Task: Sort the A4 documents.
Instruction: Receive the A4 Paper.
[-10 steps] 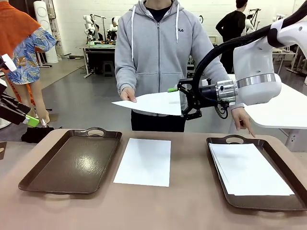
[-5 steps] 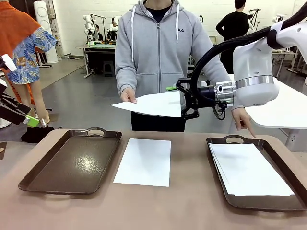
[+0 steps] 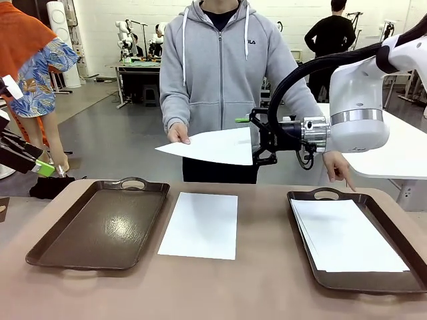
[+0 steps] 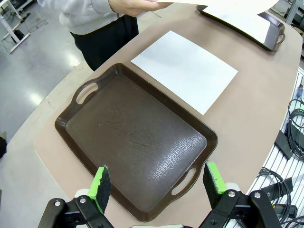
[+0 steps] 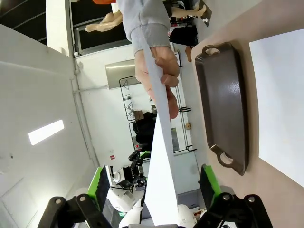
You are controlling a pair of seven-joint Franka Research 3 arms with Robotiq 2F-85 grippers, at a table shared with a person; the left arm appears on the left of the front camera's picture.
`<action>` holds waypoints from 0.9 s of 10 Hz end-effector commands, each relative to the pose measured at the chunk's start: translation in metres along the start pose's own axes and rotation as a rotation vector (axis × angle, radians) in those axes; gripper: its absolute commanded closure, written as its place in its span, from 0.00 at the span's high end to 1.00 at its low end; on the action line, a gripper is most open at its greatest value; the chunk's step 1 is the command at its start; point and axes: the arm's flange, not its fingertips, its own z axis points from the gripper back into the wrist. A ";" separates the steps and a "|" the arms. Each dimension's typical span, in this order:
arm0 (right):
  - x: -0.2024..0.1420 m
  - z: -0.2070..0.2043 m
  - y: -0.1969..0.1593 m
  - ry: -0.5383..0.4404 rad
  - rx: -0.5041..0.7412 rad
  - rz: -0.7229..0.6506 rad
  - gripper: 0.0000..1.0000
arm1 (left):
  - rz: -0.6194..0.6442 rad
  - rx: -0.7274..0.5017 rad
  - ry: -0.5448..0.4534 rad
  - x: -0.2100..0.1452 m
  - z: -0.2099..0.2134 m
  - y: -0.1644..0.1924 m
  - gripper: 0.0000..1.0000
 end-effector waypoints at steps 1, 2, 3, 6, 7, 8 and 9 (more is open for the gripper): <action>-0.001 0.000 -0.007 0.011 0.038 -0.016 1.00 | 0.003 -0.009 -0.007 -0.002 -0.001 0.001 1.00; -0.002 -0.002 -0.011 0.018 0.033 -0.004 1.00 | 0.003 -0.009 -0.007 -0.002 -0.001 0.001 1.00; -0.005 -0.003 -0.014 0.029 0.025 0.011 0.90 | 0.003 -0.009 -0.007 -0.002 -0.001 0.001 1.00; -0.005 -0.003 -0.015 0.036 0.019 0.045 0.63 | 0.003 -0.009 -0.007 -0.002 -0.001 0.001 1.00; -0.005 -0.003 -0.017 0.040 0.014 0.043 0.53 | 0.003 -0.009 -0.007 -0.002 -0.001 0.001 1.00; -0.004 -0.001 -0.017 0.038 0.012 0.042 0.45 | 0.003 -0.009 -0.007 -0.002 -0.001 0.001 1.00; -0.004 -0.001 -0.018 0.039 0.007 0.042 0.34 | 0.003 -0.009 -0.007 -0.002 -0.001 0.001 1.00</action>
